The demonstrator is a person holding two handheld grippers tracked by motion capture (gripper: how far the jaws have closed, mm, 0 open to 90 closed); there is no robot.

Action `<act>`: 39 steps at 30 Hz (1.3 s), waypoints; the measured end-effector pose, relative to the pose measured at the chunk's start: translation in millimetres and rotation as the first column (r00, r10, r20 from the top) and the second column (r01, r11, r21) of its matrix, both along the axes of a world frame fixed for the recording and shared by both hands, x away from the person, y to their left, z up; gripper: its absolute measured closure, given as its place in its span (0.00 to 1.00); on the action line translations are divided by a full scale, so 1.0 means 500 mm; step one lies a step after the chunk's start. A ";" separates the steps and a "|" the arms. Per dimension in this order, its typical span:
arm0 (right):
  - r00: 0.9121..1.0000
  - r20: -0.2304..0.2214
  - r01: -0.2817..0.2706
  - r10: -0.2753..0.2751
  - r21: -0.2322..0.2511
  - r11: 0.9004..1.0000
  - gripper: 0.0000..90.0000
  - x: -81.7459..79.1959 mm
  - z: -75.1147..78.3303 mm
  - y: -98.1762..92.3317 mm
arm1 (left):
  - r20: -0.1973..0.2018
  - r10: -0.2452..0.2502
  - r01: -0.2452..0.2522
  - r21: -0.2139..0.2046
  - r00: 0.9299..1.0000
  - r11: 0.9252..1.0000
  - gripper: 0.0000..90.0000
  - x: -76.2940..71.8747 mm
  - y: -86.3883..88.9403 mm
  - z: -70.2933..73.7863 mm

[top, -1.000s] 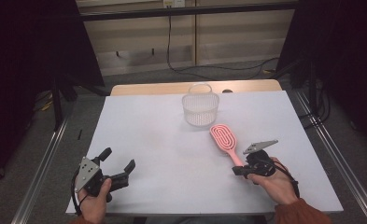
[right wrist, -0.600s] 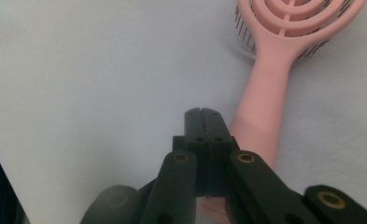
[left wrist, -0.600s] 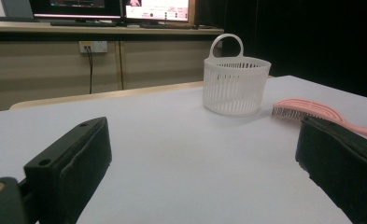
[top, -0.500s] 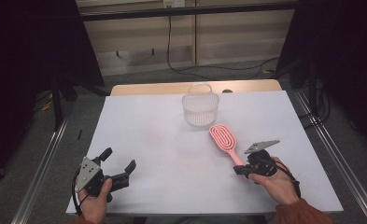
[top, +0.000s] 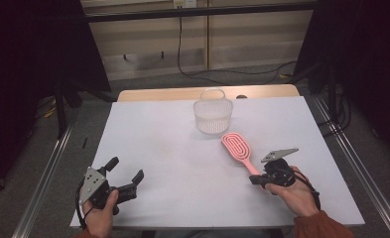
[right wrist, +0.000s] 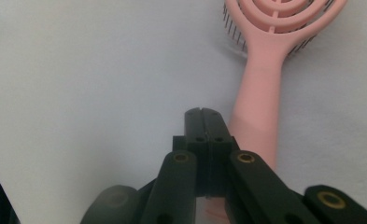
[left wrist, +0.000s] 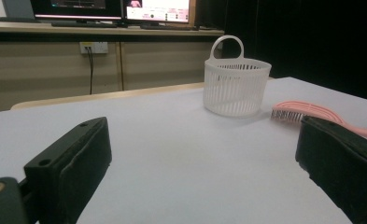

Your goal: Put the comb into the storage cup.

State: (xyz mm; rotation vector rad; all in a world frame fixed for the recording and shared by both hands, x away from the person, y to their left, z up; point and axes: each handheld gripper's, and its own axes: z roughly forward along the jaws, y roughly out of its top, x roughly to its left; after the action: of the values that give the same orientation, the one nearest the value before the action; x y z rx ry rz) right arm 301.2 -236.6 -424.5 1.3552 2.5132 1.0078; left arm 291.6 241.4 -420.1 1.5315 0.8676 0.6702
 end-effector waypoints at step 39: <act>0.999 0.011 0.031 -0.031 -0.014 0.999 1.00 0.000 -0.003 -0.020 | 0.003 0.002 -0.002 -0.007 1.000 1.000 0.04 0.000 0.002 0.001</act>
State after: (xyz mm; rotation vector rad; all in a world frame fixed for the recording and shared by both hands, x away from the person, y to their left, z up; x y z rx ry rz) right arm 301.3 -246.6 -426.1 1.3763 2.4785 0.9876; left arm 291.5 242.3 -419.7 1.5235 0.8686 0.6705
